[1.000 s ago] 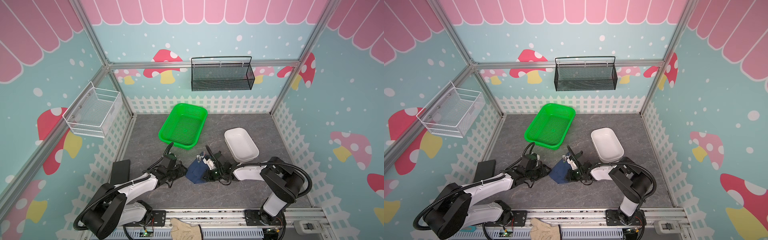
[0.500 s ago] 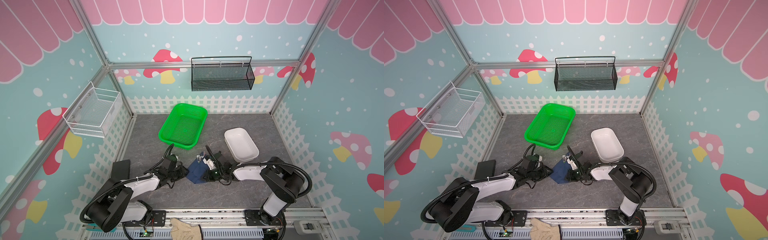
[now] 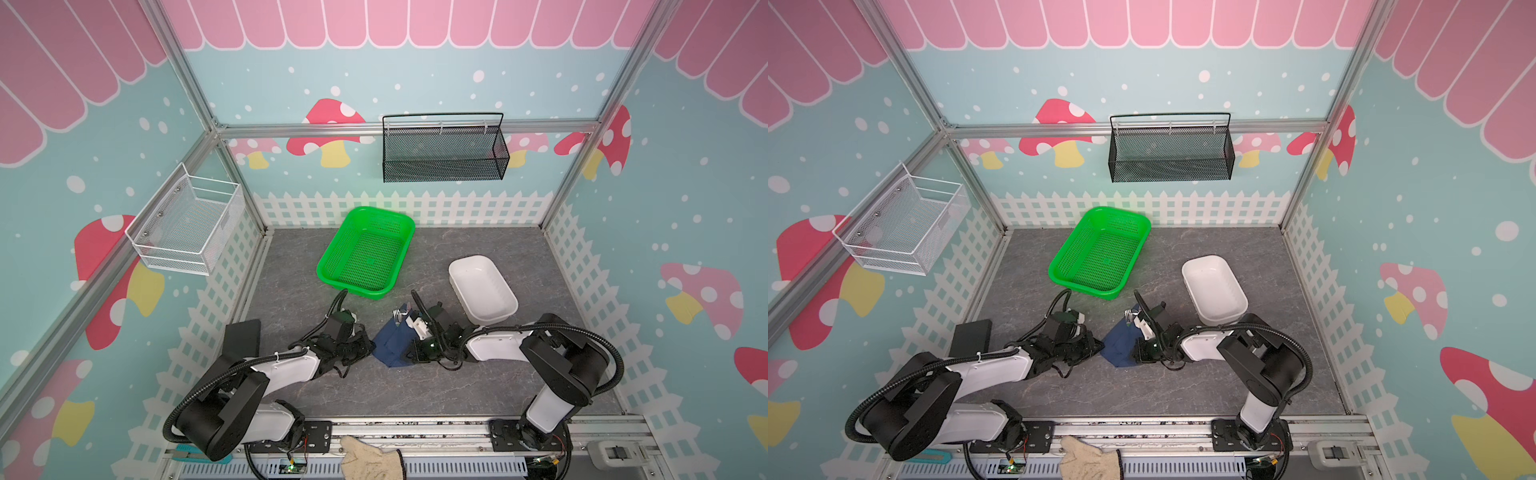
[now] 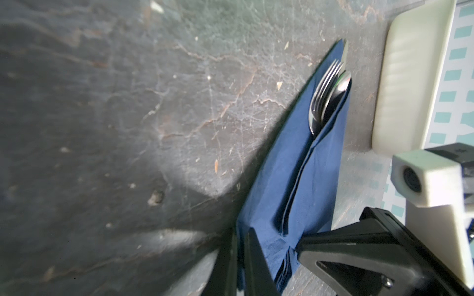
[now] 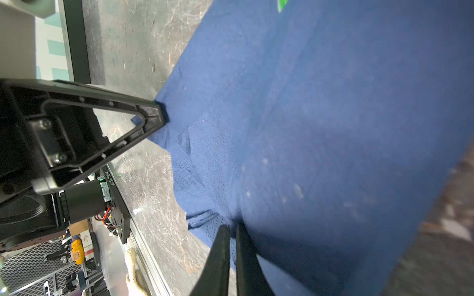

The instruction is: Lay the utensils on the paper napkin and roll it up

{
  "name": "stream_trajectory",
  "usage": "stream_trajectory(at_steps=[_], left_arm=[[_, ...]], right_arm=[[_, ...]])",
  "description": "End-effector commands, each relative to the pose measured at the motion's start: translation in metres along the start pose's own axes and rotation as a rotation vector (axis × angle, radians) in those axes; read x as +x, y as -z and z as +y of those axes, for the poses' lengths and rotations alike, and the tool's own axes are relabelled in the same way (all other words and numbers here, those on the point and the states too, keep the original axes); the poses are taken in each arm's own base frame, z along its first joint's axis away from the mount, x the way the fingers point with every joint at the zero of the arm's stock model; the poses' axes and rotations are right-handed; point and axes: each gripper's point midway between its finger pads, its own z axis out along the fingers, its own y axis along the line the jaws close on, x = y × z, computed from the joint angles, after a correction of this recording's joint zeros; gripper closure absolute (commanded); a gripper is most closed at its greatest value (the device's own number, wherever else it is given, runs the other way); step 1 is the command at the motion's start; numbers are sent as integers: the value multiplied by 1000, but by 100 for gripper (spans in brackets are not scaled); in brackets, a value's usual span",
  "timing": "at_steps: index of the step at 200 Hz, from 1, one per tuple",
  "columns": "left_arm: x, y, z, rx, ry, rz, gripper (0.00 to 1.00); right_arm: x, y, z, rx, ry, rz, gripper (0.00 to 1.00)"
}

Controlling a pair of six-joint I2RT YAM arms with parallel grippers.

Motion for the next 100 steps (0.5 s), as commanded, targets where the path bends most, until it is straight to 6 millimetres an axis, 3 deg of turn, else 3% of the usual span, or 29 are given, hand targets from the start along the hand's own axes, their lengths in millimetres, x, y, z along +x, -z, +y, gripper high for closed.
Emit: stream_trajectory(at_steps=[1,16,100], left_arm=[[-5,7,-16,53,-4,-15,96],[-8,12,-28,87,-11,-21,100],[-8,23,-87,232,-45,-8,100]], right_arm=[[14,-6,-19,65,-29,42,89],[15,-5,-20,67,-29,40,88],[11,-3,-14,54,-16,30,88]])
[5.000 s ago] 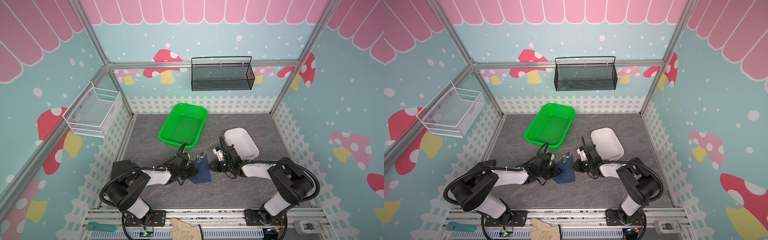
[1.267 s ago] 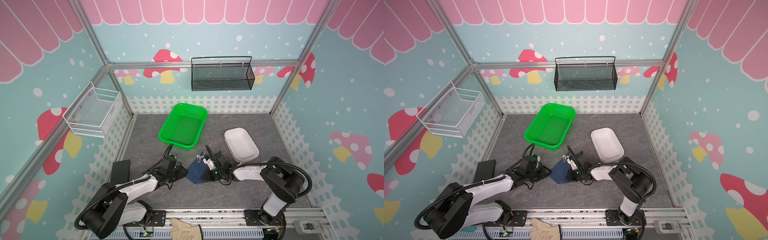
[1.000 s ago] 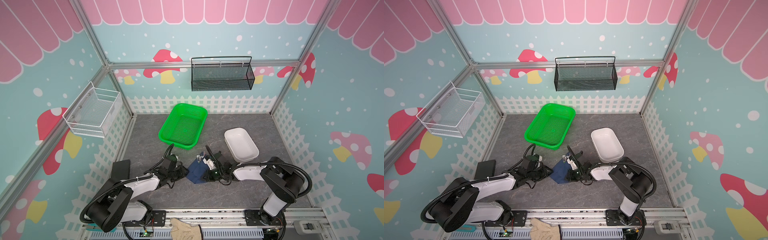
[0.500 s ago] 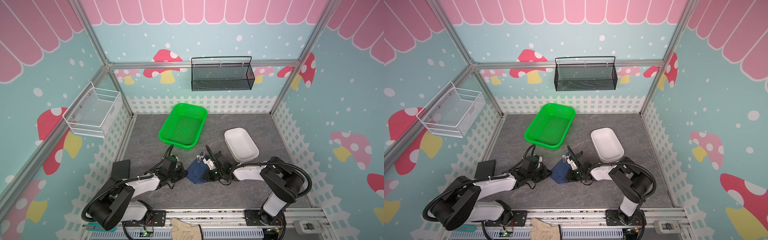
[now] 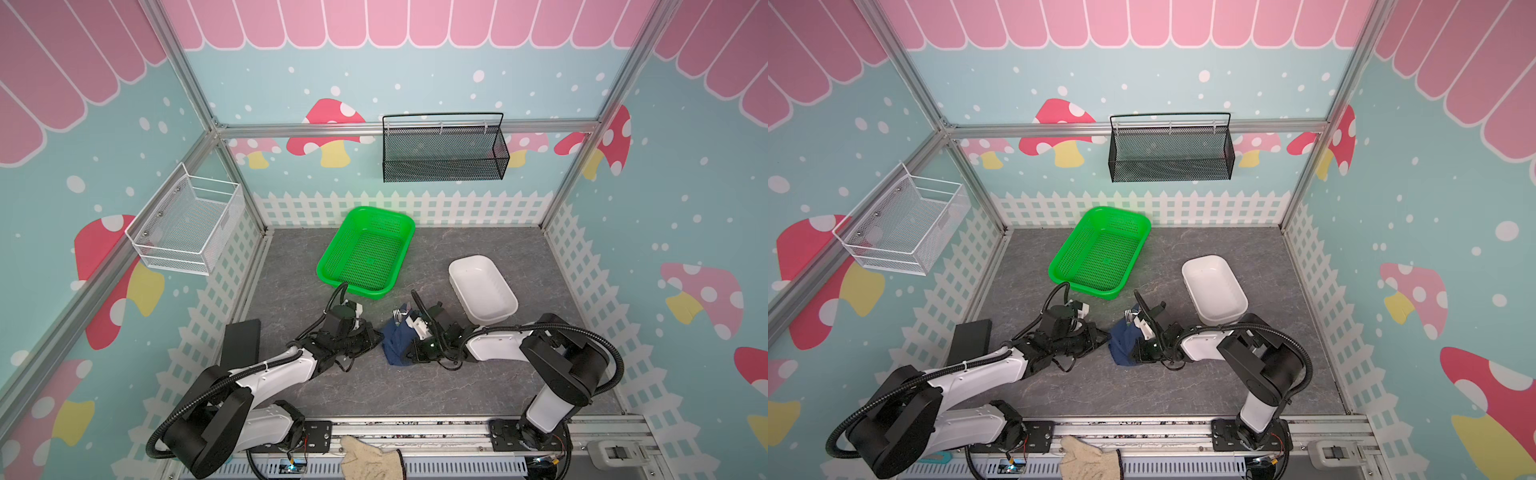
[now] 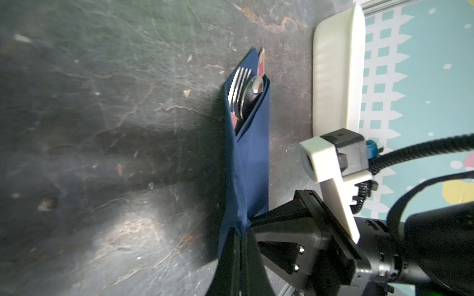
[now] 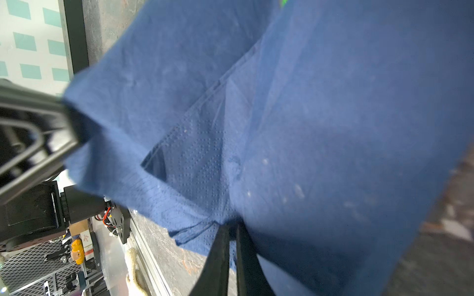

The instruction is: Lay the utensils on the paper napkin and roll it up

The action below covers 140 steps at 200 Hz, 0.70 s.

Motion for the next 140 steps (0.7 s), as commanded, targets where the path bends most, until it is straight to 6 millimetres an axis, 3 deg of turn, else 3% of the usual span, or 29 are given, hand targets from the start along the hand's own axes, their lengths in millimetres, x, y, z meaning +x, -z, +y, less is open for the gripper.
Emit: stream_trajectory(at_steps=[1,72,140], left_arm=[[-5,0,-30,73,-11,-4,100],[3,-28,-62,139,-32,63,100],[8,-62,-60,155,1,112,100]], right_arm=[[11,-3,-14,55,-17,30,88],[6,2,-9,44,-2,8,88],[1,11,-3,35,15,-32,87]])
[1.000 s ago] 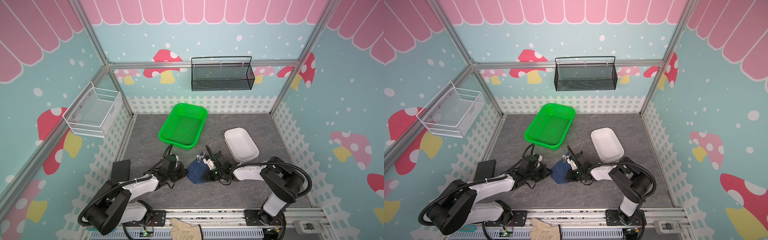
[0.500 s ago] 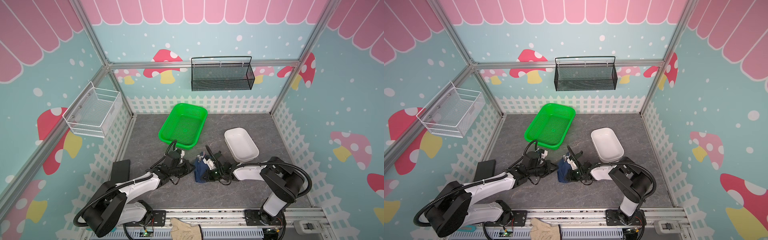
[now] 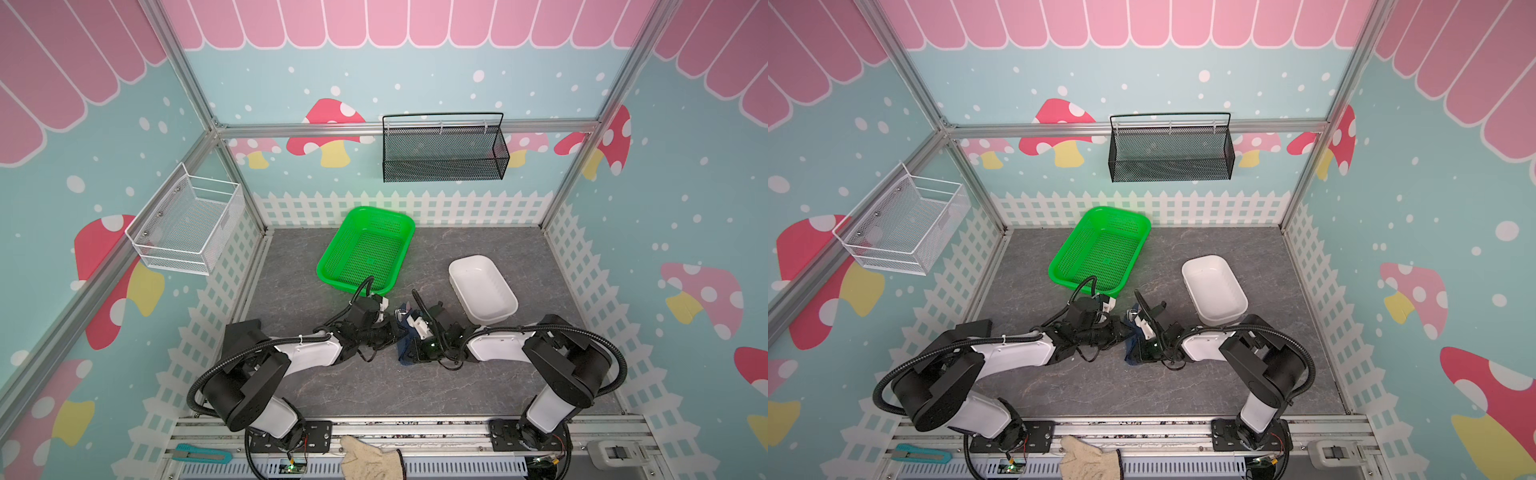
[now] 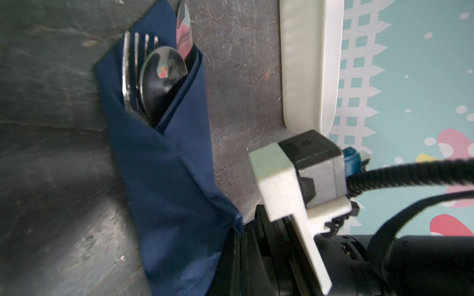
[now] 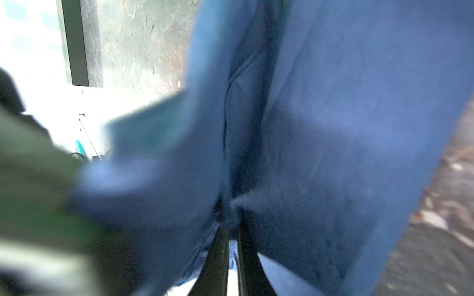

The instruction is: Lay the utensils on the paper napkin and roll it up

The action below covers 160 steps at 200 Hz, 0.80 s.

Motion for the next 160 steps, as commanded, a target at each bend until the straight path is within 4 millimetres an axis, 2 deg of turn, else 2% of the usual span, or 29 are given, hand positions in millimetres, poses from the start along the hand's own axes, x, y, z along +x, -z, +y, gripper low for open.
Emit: stream_trajectory(at_steps=[1,28,74,160], left_arm=[[-5,-7,-16,61,3,-4,100],[-5,-12,-11,49,8,2,100],[-5,-14,-11,47,5,4,100],[1,-22,-24,47,-31,32,100]], right_arm=[[2,8,-2,22,13,-18,87],[-1,19,0,21,5,-57,87],[-1,36,-14,43,-37,-111,85],[15,22,-37,91,-54,-42,87]])
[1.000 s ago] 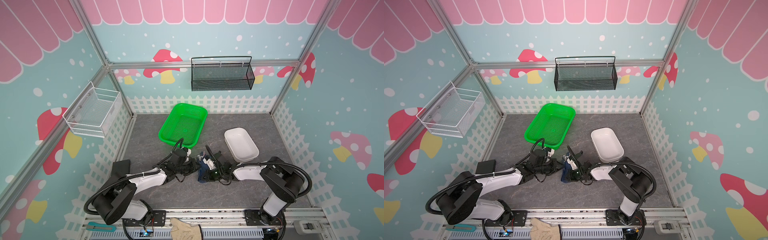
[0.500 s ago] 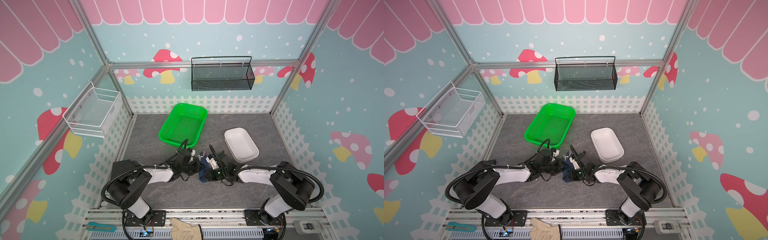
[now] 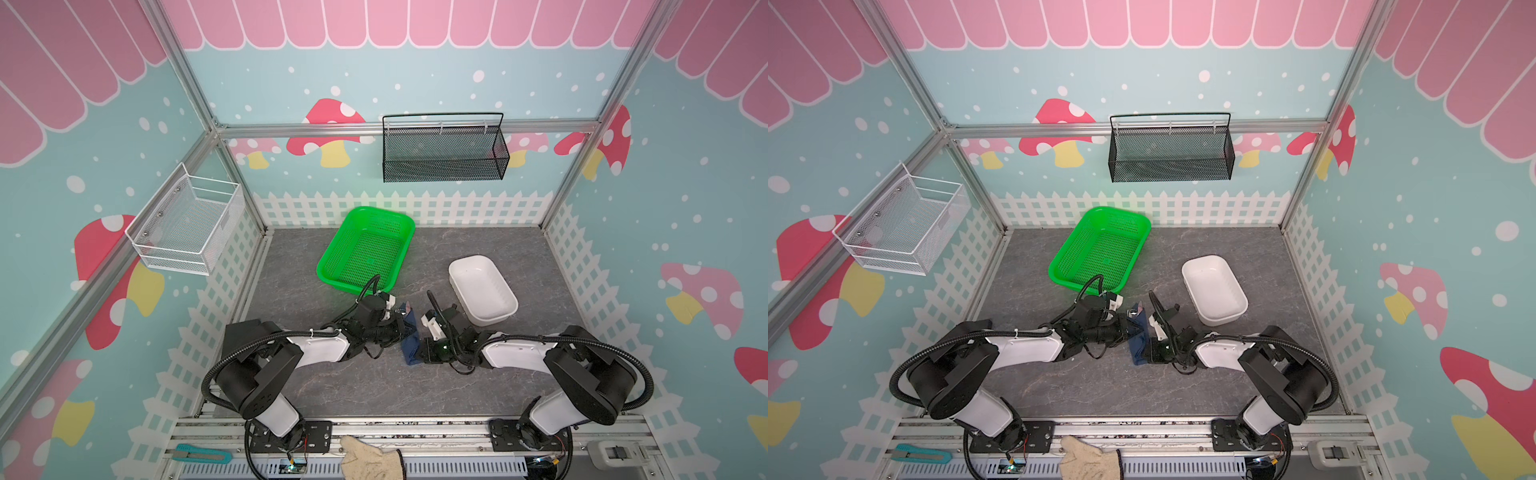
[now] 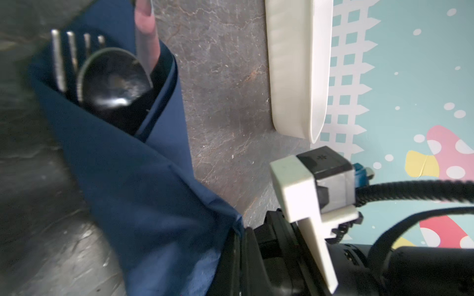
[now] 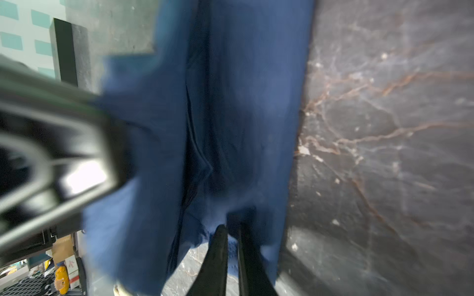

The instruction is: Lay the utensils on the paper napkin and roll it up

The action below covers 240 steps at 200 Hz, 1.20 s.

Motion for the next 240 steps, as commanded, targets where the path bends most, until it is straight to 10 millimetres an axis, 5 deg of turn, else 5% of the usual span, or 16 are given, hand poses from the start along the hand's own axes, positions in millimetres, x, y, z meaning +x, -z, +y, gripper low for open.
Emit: stream_trajectory(at_steps=[1,87,170,240], left_arm=[[3,-8,-7,4,-16,18,100],[6,-29,-12,4,-23,44,100],[8,-33,-1,-21,-16,51,100],[8,-40,-6,-18,-21,61,100]], right_arm=[[11,-3,-13,34,-9,30,87],[13,-1,-14,34,1,27,87],[-4,26,-8,-27,-30,-83,85],[8,10,-16,-49,-34,-10,86]])
